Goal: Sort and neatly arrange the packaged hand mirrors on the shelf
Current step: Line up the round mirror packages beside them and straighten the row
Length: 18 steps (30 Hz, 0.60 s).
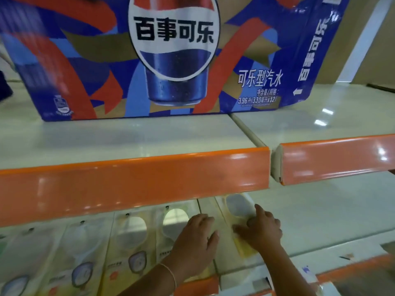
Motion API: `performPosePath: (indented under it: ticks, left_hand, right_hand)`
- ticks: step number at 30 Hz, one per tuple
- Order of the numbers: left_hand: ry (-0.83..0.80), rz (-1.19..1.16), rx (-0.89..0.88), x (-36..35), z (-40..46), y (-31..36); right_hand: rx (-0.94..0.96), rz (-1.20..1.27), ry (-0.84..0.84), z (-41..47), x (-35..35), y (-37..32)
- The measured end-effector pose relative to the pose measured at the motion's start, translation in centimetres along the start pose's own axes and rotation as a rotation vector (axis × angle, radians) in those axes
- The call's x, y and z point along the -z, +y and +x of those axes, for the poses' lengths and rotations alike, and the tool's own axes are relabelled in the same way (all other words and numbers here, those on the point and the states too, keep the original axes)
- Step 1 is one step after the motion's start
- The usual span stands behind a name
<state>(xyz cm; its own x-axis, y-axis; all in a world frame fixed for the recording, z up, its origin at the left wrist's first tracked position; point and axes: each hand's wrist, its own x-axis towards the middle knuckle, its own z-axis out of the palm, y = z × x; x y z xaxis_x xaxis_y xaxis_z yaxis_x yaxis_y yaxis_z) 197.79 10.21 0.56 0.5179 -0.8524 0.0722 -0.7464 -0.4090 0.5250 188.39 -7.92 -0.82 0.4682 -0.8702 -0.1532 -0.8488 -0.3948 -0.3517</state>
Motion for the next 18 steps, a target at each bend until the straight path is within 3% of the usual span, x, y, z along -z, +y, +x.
performPosePath:
  ticks: [7,14,18]
  left_hand:
    - [-0.114,-0.03,0.108,-1.6,1.8,1.5]
    - [-0.039,-0.189,0.147,-2.7,2.5,3.1]
    - [0.038,-0.393,0.245,-3.0,2.9,3.9]
  right_hand:
    - [0.009,0.321,-0.049,2.4,0.8,2.0]
    - [-0.142,1.092,-0.161,3.3,3.3,6.5]
    - [-0.105,1.228,-0.201,1.5,5.0,7.1]
